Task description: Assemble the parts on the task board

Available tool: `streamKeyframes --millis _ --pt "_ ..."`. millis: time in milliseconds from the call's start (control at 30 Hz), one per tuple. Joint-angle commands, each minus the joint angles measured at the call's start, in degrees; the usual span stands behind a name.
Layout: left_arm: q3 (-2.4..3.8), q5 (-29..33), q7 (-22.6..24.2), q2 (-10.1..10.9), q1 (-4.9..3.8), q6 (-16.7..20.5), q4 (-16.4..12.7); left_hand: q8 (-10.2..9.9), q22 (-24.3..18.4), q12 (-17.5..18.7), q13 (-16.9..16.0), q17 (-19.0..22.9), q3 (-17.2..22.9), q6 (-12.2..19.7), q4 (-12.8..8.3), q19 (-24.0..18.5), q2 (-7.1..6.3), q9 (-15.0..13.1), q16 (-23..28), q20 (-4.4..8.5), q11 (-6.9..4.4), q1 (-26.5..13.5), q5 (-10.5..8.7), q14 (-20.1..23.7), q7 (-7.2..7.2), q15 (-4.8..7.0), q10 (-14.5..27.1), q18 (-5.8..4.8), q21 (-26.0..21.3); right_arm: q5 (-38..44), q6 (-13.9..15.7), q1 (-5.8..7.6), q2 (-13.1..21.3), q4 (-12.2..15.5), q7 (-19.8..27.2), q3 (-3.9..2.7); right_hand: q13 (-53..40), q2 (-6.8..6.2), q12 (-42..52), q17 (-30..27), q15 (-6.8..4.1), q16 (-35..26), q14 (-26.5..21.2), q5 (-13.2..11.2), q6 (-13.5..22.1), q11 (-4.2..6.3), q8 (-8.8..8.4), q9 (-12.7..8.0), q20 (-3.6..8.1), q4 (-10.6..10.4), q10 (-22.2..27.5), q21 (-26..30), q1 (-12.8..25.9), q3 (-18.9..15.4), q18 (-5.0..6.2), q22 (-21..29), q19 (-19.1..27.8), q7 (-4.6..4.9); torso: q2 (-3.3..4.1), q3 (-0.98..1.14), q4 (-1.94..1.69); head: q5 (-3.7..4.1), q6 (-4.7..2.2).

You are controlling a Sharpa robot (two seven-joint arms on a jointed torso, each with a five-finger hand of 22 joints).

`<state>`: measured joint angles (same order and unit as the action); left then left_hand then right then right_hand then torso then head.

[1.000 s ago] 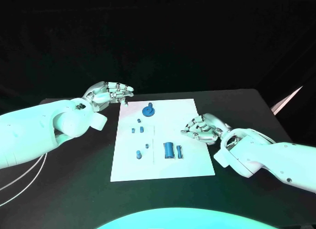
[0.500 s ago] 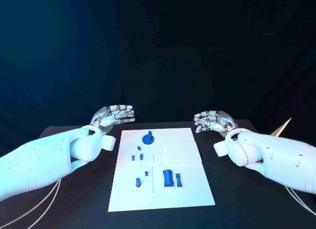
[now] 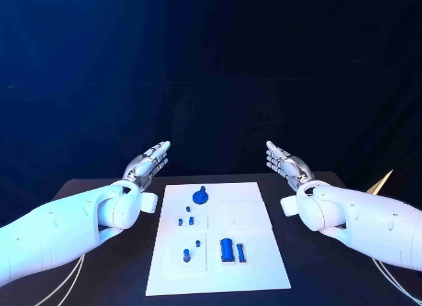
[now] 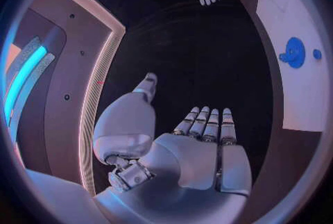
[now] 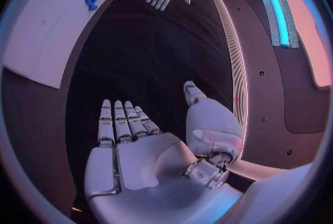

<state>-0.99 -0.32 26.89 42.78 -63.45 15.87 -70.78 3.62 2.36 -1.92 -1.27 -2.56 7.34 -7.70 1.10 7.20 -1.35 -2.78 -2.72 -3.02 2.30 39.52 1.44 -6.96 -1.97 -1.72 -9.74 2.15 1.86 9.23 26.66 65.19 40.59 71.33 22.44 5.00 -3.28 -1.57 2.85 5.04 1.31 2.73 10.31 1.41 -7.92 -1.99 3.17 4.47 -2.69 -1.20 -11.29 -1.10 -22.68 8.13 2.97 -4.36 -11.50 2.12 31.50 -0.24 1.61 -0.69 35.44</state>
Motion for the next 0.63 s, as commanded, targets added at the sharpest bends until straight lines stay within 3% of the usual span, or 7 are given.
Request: streamKeyframes --millis 33,300,467,633 --pt "0.2 0.03 0.64 0.26 0.45 4.36 -2.89 -3.62 -2.36 1.92 1.27 2.56 -7.34 7.7 -1.1 -7.2 1.35 2.78 2.72 3.02 -2.3 -39.52 -1.44 6.96 1.97 1.72 9.74 -2.15 -1.86 -2.2 4.08 -1.08 0.82 4.25 1.97 -0.96 3.28 1.57 -2.85 -5.04 -1.31 -2.73 -10.31 -1.41 7.92 1.99 -3.17 -4.47 2.69 1.2 11.29 1.1 22.68 -8.13 -2.97 4.36 11.5 -2.12 -0.3 0.23 -1.55 0.65 -1.0" --pt "0.68 0.21 2.01 1.26 2.17 18.84 -12.76 -3.62 -2.36 1.92 1.27 2.56 -7.34 7.7 -1.1 -7.2 1.35 2.78 2.72 3.02 -2.3 -39.52 -1.44 6.96 1.97 1.72 9.74 -2.15 -1.86 -7.67 14.49 -4.15 3.37 15.44 6.16 -4.11 3.28 1.57 -2.85 -5.04 -1.31 -2.73 -10.31 -1.41 7.92 1.99 -3.17 -4.47 2.69 1.2 11.29 1.1 22.68 -8.13 -2.97 4.36 11.5 -2.12 -0.32 0.24 -1.61 0.69 -1.06" --pt "0.87 0.28 2.57 1.66 2.87 24.72 -16.77 -3.62 -2.36 1.92 1.27 2.56 -7.34 7.7 -1.1 -7.2 1.35 2.78 2.72 3.02 -2.3 -39.52 -1.44 6.96 1.97 1.72 9.74 -2.15 -1.86 -9.05 17.13 -4.93 4.02 18.27 7.22 -4.9 3.28 1.57 -2.85 -5.04 -1.31 -2.73 -10.31 -1.41 7.92 1.99 -3.17 -4.47 2.69 1.2 11.29 1.1 22.68 -8.13 -2.97 4.36 11.5 -2.12 -0.32 0.24 -1.61 0.69 -1.06" --pt "0.98 0.32 2.87 1.89 3.25 27.95 -18.97 -3.62 -2.36 1.92 1.27 2.56 -7.34 7.7 -1.1 -7.2 1.35 2.78 2.72 3.02 -2.3 -39.52 -1.44 6.96 1.97 1.72 9.74 -2.15 -1.86 -9.23 17.46 -5.03 4.1 18.63 7.35 -5.0 3.28 1.57 -2.85 -5.04 -1.31 -2.73 -10.31 -1.41 7.92 1.99 -3.17 -4.47 2.69 1.2 11.29 1.1 22.68 -8.13 -2.97 4.36 11.5 -2.12 -0.32 0.24 -1.61 0.69 -1.06"
